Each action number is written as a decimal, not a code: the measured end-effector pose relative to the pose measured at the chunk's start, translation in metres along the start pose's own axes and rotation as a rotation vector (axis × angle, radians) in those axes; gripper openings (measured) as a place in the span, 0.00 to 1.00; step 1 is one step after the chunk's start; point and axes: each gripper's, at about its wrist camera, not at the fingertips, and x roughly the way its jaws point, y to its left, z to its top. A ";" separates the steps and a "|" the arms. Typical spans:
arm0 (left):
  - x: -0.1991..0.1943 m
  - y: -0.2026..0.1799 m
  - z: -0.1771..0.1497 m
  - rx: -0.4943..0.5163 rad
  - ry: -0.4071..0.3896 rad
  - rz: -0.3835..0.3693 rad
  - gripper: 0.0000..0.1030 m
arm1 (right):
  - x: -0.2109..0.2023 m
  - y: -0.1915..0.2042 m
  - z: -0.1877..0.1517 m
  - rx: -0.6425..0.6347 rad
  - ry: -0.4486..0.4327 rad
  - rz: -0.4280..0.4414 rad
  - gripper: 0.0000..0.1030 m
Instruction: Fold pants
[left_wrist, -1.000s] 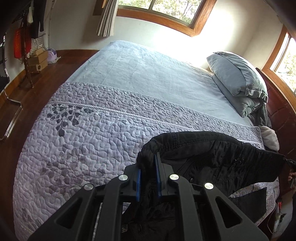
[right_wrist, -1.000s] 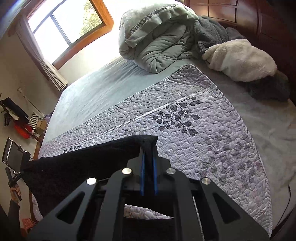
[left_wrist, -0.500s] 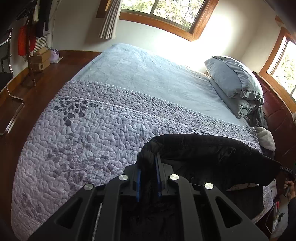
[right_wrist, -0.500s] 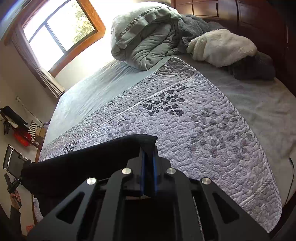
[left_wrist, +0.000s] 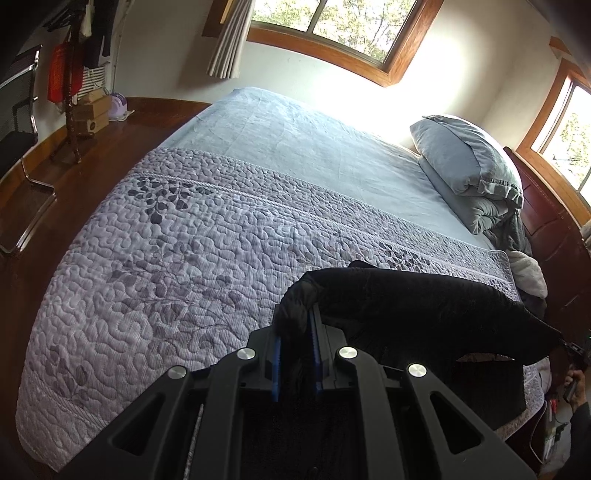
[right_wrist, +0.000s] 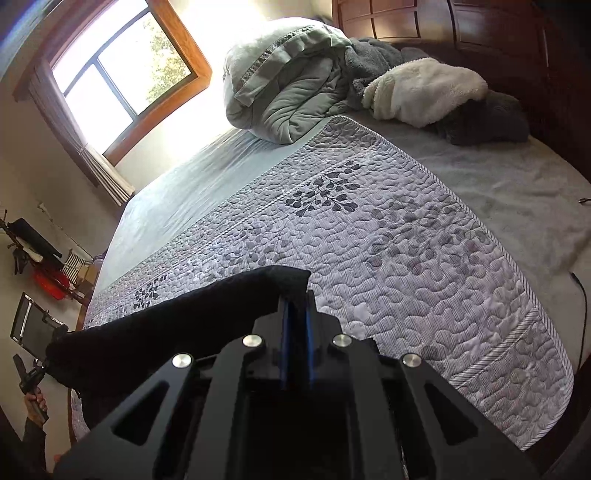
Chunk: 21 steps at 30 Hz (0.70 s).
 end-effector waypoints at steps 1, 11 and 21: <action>-0.002 0.001 -0.004 -0.002 -0.001 -0.002 0.12 | -0.003 0.000 -0.005 -0.002 -0.004 -0.001 0.06; -0.015 0.013 -0.046 0.004 0.005 0.000 0.13 | -0.024 -0.023 -0.065 0.063 -0.020 -0.002 0.06; -0.015 0.013 -0.081 0.073 0.048 0.034 0.13 | -0.025 -0.034 -0.110 0.071 0.019 -0.044 0.06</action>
